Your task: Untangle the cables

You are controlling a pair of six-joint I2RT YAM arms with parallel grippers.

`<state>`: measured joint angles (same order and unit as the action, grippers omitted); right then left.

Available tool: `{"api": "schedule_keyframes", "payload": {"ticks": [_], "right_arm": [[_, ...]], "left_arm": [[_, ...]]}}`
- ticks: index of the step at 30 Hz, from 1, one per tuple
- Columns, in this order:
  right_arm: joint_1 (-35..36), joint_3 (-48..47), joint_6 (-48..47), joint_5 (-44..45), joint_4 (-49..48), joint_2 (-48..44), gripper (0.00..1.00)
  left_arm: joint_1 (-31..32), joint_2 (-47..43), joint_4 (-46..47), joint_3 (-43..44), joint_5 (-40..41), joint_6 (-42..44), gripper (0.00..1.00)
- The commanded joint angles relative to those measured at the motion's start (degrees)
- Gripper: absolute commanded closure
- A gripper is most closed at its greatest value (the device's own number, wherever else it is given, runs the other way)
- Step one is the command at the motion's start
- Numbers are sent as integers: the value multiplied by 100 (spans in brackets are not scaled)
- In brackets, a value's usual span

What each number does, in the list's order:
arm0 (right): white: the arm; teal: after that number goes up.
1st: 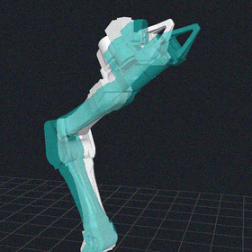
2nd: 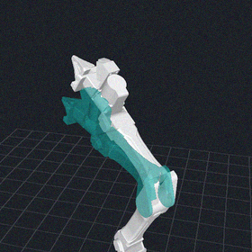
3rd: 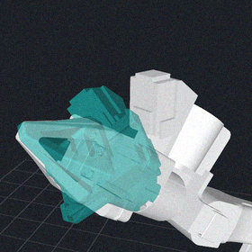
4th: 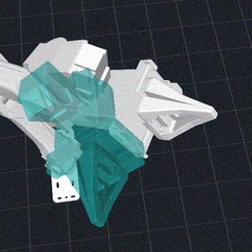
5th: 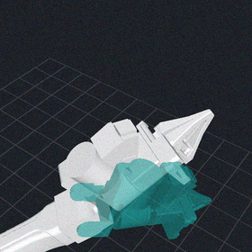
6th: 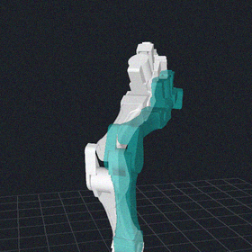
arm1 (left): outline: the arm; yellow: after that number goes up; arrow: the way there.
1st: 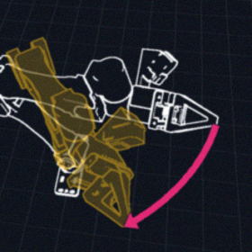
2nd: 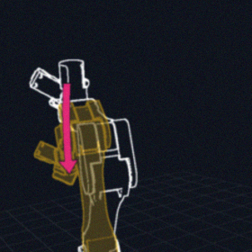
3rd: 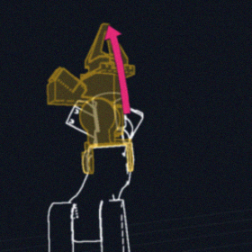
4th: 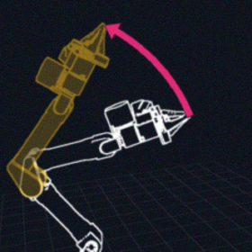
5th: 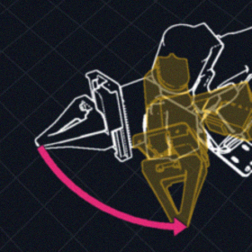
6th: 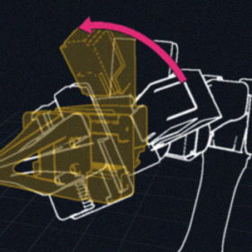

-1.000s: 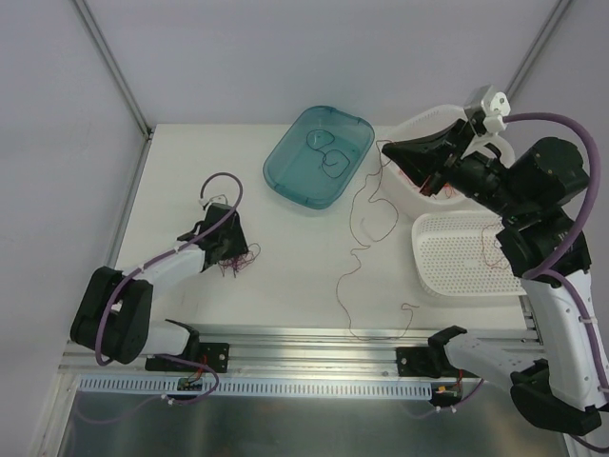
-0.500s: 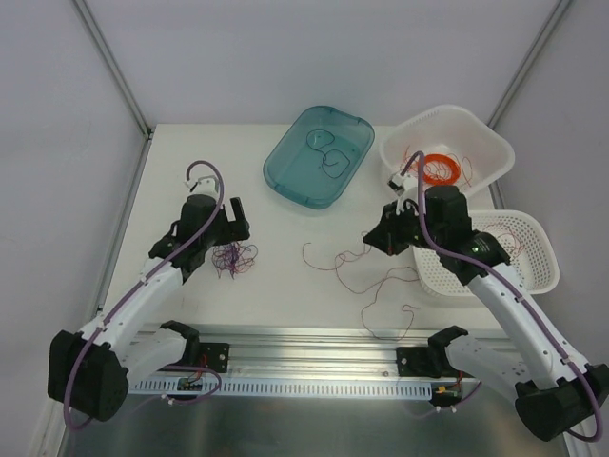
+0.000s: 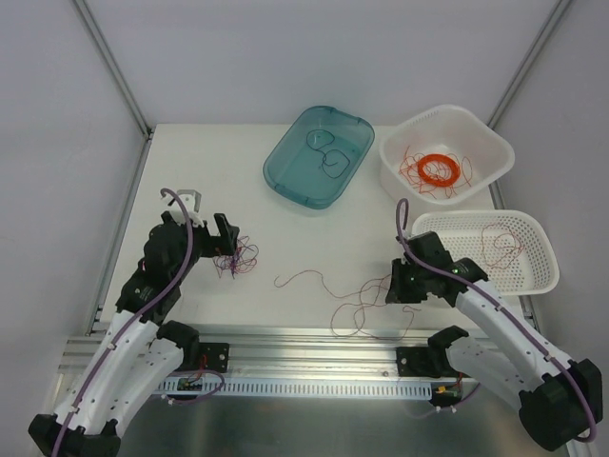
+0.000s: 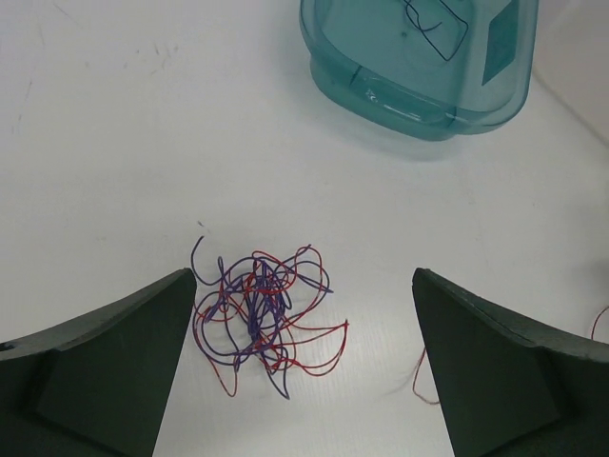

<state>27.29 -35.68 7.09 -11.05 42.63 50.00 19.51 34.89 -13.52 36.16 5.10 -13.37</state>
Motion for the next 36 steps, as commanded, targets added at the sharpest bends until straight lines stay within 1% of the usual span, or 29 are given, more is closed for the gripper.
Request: {"api": "schedule_keyframes", "payload": {"ticks": [1,4,5,7,8,9,10,11,13,14,16,17,18,19,20,22,28,32,36], "right_arm": [[110,122,722,375,-9,36,83],[338,211,1100,656,-62,133,74],[478,219,1206,735,-71,124,66],[602,158,1390,963,-18,89,54],[733,71,1452,1060,52,89,44],[795,18,1505,1348,113,89,39],[891,-26,1619,1412,149,98,36],[936,-61,1689,1473,149,115,30],[1102,-158,1874,1536,-70,194,25],[1181,-193,2040,1553,-158,395,16],[1479,-421,2199,1754,-256,694,9],[1586,-509,2330,1981,-221,1087,4],[1717,-597,2384,2132,-203,1274,2],[1927,-772,2463,2264,-124,1467,1],[2025,-826,2498,2352,-132,1634,3],[2244,-957,2586,2432,-298,2100,3],[2500,-1239,3139,2652,-589,3040,3],[2667,-1397,3474,2739,-704,3567,0],[2694,-1197,3843,2705,-764,3886,14]], "left_arm": [[0,-439,-186,-293,8,299,1],[0,-729,-309,-478,35,334,1],[0,-782,-335,-513,26,335,1],[0,-888,-423,-610,8,352,1],[0,-914,-450,-628,8,352,1],[0,-958,-493,-645,8,361,1],[0,-958,-503,-672,8,361,1],[0,-976,-511,-681,8,378,1],[0,-985,-511,-707,-1,370,1],[0,-958,-503,-690,8,378,1],[0,-888,-503,-681,17,405,1],[-8,-827,-503,-672,34,414,1],[0,-809,-503,-672,35,440,1],[0,-791,-503,-663,26,449,1],[0,-774,-503,-654,26,466,1],[0,-739,-503,-646,26,528,1],[0,-651,-494,-637,0,528,1],[0,-572,-494,-628,-1,554,1],[0,-589,-485,-637,34,554,1]]}}
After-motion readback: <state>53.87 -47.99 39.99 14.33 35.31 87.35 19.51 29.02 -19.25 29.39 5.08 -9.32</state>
